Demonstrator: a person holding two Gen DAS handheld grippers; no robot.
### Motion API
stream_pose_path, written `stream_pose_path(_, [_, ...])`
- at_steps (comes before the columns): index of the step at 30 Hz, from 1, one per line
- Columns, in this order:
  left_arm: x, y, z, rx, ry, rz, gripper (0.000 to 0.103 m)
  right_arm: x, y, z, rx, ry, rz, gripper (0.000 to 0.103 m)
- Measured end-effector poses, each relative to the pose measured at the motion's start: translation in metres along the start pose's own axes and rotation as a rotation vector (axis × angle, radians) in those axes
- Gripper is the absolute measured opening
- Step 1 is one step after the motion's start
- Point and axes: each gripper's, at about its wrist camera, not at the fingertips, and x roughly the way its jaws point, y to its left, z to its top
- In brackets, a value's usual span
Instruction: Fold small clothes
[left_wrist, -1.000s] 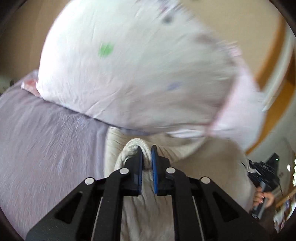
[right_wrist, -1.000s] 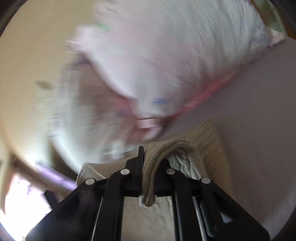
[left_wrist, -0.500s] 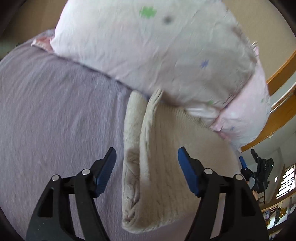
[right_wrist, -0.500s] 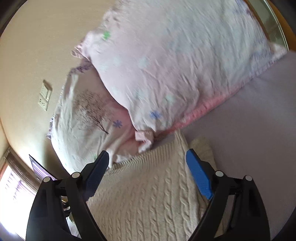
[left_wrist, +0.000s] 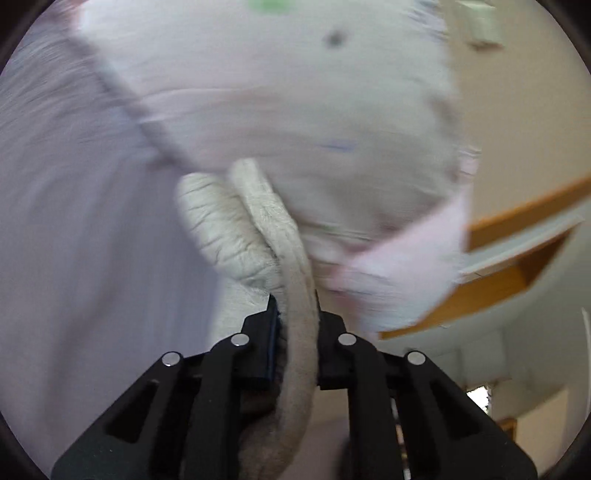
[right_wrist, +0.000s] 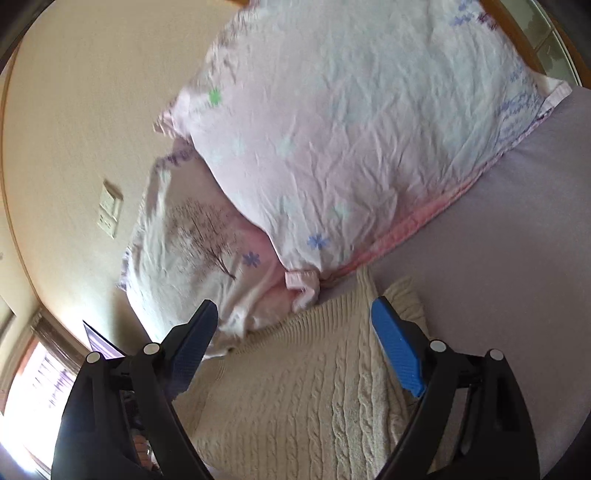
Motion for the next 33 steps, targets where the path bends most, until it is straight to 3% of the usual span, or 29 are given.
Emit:
stream_pose_path(2, [0.019,-0.046,-0.010,0.064,0.028,-0.080,0.014,-0.009,0.000,0.005,0.007,-0.021,0.001,0.087])
stream_pose_path(5, [0.082,-0.108,-0.037,0.124,0.137,-0.209,0.013,-0.018,-0.003,0.012,0.014,-0.044,-0.008,0.087])
stream_pose_path(9, [0.197,-0.152,-0.081,0.143,0.290,-0.249,0.015,-0.027,-0.014,0.023,-0.016,-0.048,-0.075,0.087])
stream_pose_path(11, [0.233,-0.156,-0.095,0.081,0.371,-0.292,0.014,-0.027,-0.029,0.028,0.001,-0.021,-0.123,0.087])
stream_pose_path(13, [0.233,-0.163,-0.098,0.063,0.398,-0.382,0.014,-0.025,-0.042,0.032,0.055,0.027,-0.130,0.087])
stream_pose_path(14, [0.213,-0.170,-0.093,0.132,0.351,-0.390,0.015,-0.023,-0.048,0.033,0.084,0.050,-0.124,0.087])
stream_pose_path(16, [0.182,-0.170,-0.082,0.224,0.272,-0.323,0.030,-0.018,-0.053,0.033,0.113,0.106,-0.103,0.088])
stream_pose_path(17, [0.160,-0.163,-0.073,0.272,0.220,-0.212,0.044,-0.011,-0.054,0.031,0.124,0.158,-0.086,0.089])
stream_pose_path(18, [0.147,-0.156,-0.067,0.301,0.191,-0.129,0.051,-0.005,-0.054,0.029,0.125,0.197,-0.078,0.089])
stream_pose_path(20, [0.126,-0.133,-0.060,0.348,0.176,0.043,0.055,0.010,-0.051,0.021,0.108,0.281,-0.096,0.089])
stream_pose_path(23, [0.115,-0.094,-0.056,0.287,0.210,0.161,0.058,0.025,-0.048,0.010,0.069,0.350,-0.154,0.089])
stream_pose_path(28, [0.121,-0.067,-0.069,0.221,0.278,0.189,0.063,0.028,-0.050,0.004,0.068,0.371,-0.170,0.088])
stream_pose_path(30, [0.127,-0.065,-0.077,0.221,0.304,0.187,0.068,0.031,-0.047,0.000,0.058,0.387,-0.155,0.079])
stream_pose_path(33, [0.148,-0.067,-0.099,0.242,0.300,0.197,0.071,0.037,-0.047,-0.005,0.047,0.408,-0.143,0.052])
